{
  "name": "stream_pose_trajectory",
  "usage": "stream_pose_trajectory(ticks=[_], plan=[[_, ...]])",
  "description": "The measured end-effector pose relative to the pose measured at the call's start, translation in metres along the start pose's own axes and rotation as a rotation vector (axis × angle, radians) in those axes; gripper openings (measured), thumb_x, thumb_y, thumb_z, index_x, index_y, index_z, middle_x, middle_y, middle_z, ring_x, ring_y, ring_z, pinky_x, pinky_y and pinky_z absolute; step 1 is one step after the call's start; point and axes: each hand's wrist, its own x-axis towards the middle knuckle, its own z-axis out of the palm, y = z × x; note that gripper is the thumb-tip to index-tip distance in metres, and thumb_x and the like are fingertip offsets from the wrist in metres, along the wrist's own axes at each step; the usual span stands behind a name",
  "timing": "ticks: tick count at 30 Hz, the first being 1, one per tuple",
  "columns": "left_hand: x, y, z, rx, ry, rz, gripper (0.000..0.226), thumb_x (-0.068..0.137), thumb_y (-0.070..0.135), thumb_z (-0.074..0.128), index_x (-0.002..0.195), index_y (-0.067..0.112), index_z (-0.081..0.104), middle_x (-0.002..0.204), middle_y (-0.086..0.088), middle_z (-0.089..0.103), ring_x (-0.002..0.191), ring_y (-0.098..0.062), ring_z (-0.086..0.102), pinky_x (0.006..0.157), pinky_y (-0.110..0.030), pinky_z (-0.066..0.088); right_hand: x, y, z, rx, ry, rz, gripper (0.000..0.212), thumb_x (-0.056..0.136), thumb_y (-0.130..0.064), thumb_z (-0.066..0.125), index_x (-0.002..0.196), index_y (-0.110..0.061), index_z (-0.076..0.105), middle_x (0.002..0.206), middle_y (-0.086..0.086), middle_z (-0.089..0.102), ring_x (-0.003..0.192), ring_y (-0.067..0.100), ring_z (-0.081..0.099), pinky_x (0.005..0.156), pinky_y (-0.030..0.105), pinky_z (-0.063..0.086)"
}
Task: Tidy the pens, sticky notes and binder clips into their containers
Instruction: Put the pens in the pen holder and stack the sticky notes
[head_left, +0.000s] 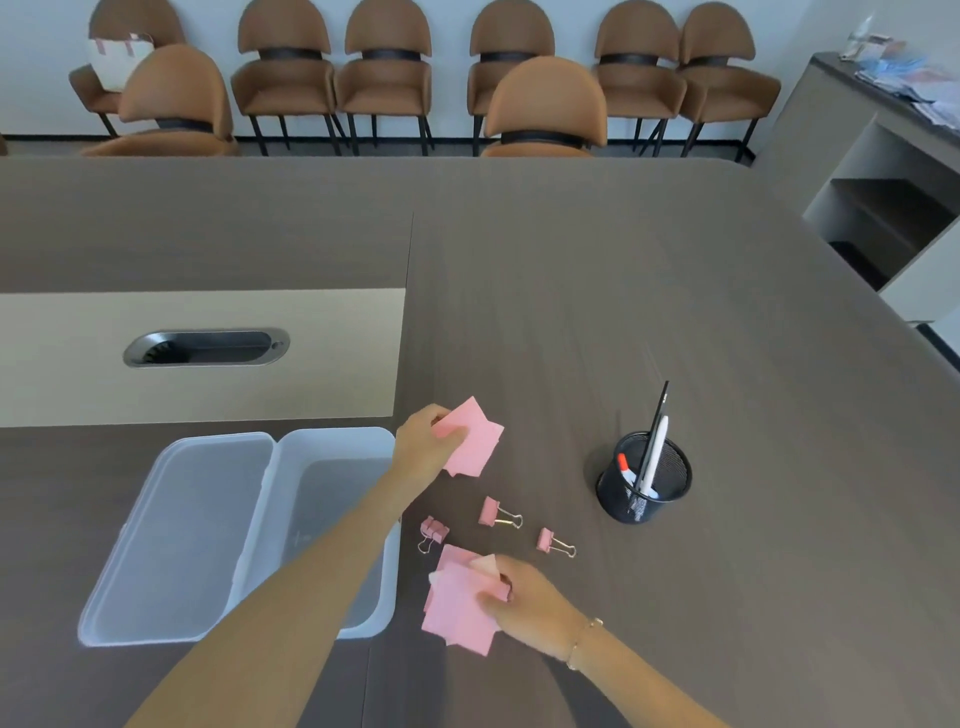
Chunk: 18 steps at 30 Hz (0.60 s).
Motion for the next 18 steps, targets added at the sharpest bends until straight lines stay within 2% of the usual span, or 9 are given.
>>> stream_pose_trajectory(ticks=[2,5,7,9,10,14,18], plan=[[-0.005,-0.001,-0.007,-0.065,0.041,-0.021,0.016,0.085,0.017,0.062,0.099,0.010,0.060,0.093,0.000,0.060,0.085,-0.019,0.055,0.057,-0.015,0.037,0.006,-0.001,0.016,-0.162,0.009,-0.011,0.030,0.088,-0.012,0.045,0.117,-0.010,0.052,0.111,0.003,0.057,0.095,0.016,0.056,0.075,0.017,0.048],[-0.012,-0.005,-0.018,-0.085,0.024,-0.029,0.023,0.085,0.019,0.062,0.106,0.008,0.061,0.094,0.001,0.061,0.086,-0.018,0.056,0.056,-0.016,0.038,0.020,-0.005,0.029,-0.360,0.159,-0.034,0.035,0.087,-0.011,0.045,0.121,-0.003,0.047,0.125,0.010,0.044,0.091,0.017,0.047,0.087,0.024,0.046],[-0.015,-0.011,-0.025,-0.068,0.004,-0.018,0.023,0.085,0.019,0.062,0.106,0.009,0.062,0.095,0.000,0.062,0.087,-0.019,0.057,0.057,-0.017,0.039,0.030,-0.010,0.031,-0.449,0.225,-0.022,0.037,0.085,-0.010,0.047,0.121,0.000,0.049,0.135,0.011,0.037,0.108,0.023,0.046,0.095,0.026,0.044],[-0.017,-0.017,-0.032,-0.066,0.004,-0.026,0.023,0.085,0.018,0.062,0.105,0.008,0.062,0.095,-0.001,0.062,0.086,-0.020,0.057,0.056,-0.017,0.039,0.038,-0.013,0.029,-0.533,0.212,-0.027,0.039,0.086,-0.011,0.049,0.123,0.000,0.049,0.147,0.010,0.028,0.132,0.026,0.030,0.107,0.029,0.037],[-0.018,-0.019,-0.036,-0.074,0.010,-0.032,0.022,0.085,0.018,0.062,0.105,0.007,0.062,0.096,-0.002,0.062,0.086,-0.020,0.057,0.056,-0.017,0.039,0.040,-0.015,0.028,-0.579,0.190,-0.021,0.039,0.087,-0.013,0.050,0.124,0.000,0.048,0.151,0.009,0.023,0.137,0.027,0.023,0.110,0.031,0.034],[-0.023,-0.026,-0.044,-0.110,0.036,-0.033,0.011,0.086,0.017,0.062,0.096,0.015,0.059,0.095,-0.001,0.062,0.085,-0.021,0.056,0.058,-0.018,0.041,0.044,-0.017,0.025,-0.698,0.166,-0.010,0.031,0.088,-0.013,0.056,0.117,-0.003,0.055,0.151,0.009,0.023,0.131,0.030,0.035,0.106,0.038,0.041],[-0.027,-0.026,-0.045,-0.160,0.049,-0.044,0.018,0.086,0.015,0.061,0.103,0.010,0.061,0.097,-0.001,0.061,0.087,-0.020,0.056,0.059,-0.017,0.042,0.041,-0.017,0.024,-0.682,0.188,-0.042,0.028,0.084,-0.009,0.058,0.112,-0.004,0.059,0.141,0.009,0.033,0.118,0.031,0.046,0.099,0.037,0.045]])
